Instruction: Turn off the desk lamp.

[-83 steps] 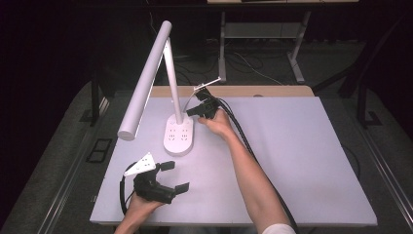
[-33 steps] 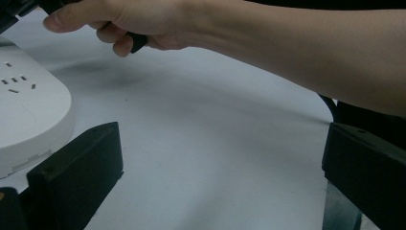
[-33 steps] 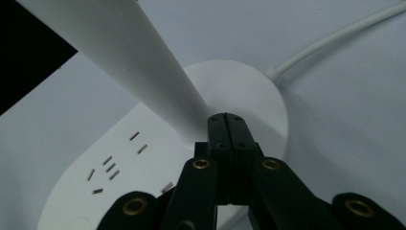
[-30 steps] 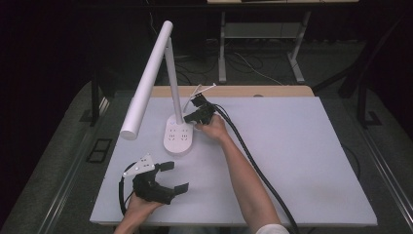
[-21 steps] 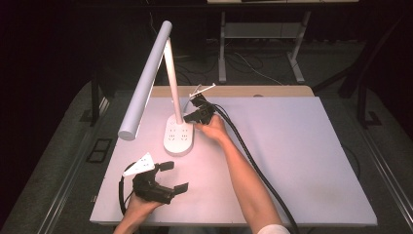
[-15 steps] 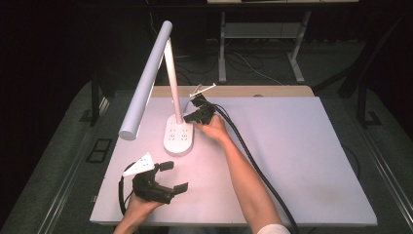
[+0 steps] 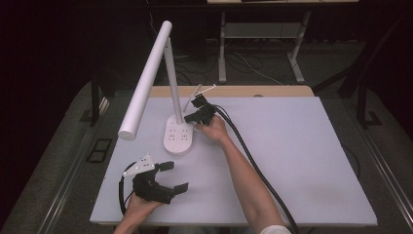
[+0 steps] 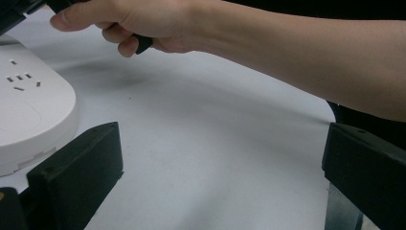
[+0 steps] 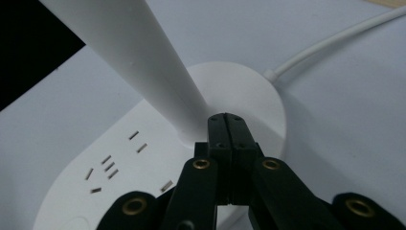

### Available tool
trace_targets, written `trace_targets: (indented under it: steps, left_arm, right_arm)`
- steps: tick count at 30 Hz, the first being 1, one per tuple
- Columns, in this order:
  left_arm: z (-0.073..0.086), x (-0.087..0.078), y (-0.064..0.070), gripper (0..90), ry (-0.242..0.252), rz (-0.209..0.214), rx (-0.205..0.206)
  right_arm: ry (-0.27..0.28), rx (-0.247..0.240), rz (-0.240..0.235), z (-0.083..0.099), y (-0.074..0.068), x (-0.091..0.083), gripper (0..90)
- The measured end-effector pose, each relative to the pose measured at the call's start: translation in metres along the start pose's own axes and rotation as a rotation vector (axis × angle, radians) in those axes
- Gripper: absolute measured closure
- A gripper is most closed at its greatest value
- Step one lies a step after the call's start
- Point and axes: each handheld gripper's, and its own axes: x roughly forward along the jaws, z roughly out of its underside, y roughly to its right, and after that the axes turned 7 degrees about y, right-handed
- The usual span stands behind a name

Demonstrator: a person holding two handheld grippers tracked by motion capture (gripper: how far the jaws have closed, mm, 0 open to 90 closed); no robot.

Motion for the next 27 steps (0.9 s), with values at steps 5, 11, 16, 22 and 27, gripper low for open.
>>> trace_targets:
  steps: [5, 11, 16, 22, 27]
  left_arm:
    - [0.0, -0.001, 0.0, 0.0, 0.002, 0.001, -0.003]
    - [0.0, -0.001, -0.001, 0.0, 0.003, 0.001, -0.002]
    - [0.0, -0.001, -0.001, 0.0, 0.002, 0.001, -0.003]
    - [0.0, 0.0, 0.0, 0.0, -0.001, 0.0, 0.0]
    - [0.0, 0.001, 0.0, 0.0, -0.001, 0.001, -0.003]
  right_arm:
    - [0.027, 0.008, -0.022, 0.0, 0.0, -0.006, 90.0]
    - [0.034, -0.013, -0.015, -0.007, -0.004, -0.018, 90.0]
    - [0.03, -0.029, -0.014, -0.01, -0.004, -0.03, 90.0]
    - [0.038, -0.049, -0.003, -0.013, -0.004, -0.053, 89.9]
    - [0.047, -0.06, 0.0, -0.012, -0.003, -0.068, 89.8]
